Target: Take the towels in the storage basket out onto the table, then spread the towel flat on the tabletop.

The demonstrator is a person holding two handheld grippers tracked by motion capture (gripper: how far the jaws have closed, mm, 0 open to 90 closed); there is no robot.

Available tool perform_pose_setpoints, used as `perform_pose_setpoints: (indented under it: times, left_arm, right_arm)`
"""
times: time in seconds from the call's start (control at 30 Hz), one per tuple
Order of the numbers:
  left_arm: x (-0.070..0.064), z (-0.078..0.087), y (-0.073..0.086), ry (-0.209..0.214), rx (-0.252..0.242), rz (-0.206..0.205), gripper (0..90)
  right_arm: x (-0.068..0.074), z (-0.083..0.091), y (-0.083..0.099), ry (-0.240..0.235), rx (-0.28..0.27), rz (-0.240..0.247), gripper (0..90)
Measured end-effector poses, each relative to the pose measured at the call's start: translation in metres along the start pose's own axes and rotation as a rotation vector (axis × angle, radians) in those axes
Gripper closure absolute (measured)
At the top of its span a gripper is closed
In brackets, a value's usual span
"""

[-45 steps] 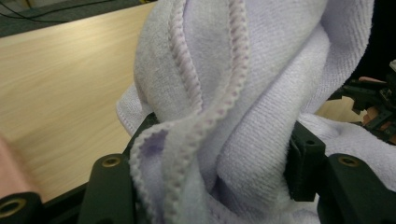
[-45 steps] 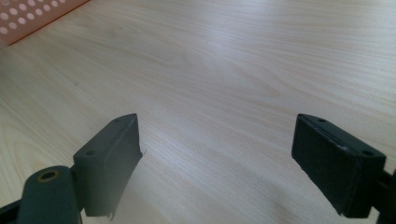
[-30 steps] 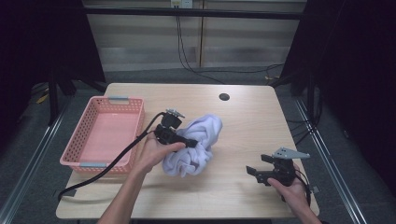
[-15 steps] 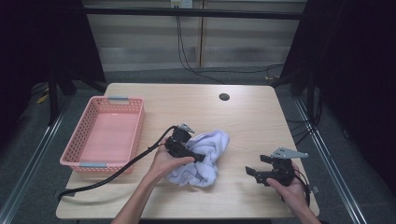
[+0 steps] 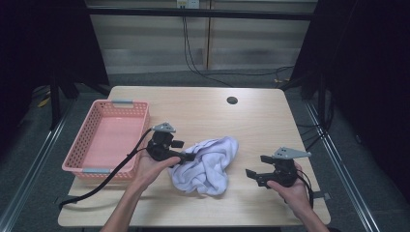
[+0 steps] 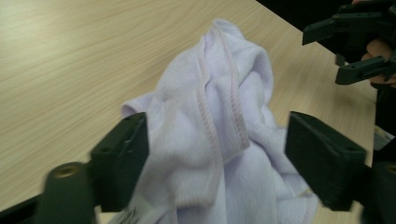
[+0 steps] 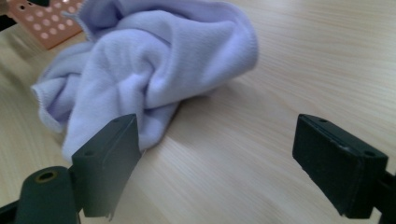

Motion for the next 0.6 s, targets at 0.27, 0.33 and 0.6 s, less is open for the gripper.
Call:
perform_pose_setpoints:
  times: [0.27,0.33,0.6]
  left_arm:
    - [-0.004,0.019,0.042,-0.086,0.034,-0.009,51.6]
    - [0.004,0.016,0.048,-0.096,0.039,0.007,52.1]
    - [0.012,-0.005,0.07,-0.057,0.118,0.033,56.2]
  right_arm:
    - [0.035,-0.038,-0.027,-0.107,0.012,0.058,39.6]
    - [0.045,-0.051,-0.035,-0.143,0.016,0.069,43.3]
    - [0.065,-0.1,-0.029,-0.174,0.075,0.147,39.5]
Point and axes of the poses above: each handheld gripper's, and its own axes: z roughly backward along the jaws, y roughly out of its underside, x roughly to its left, the point moved 6 cm from there along -z, roughly forward along the jaws, and after that the axes turned 8 degrees about -x, right-handed, at the moved point
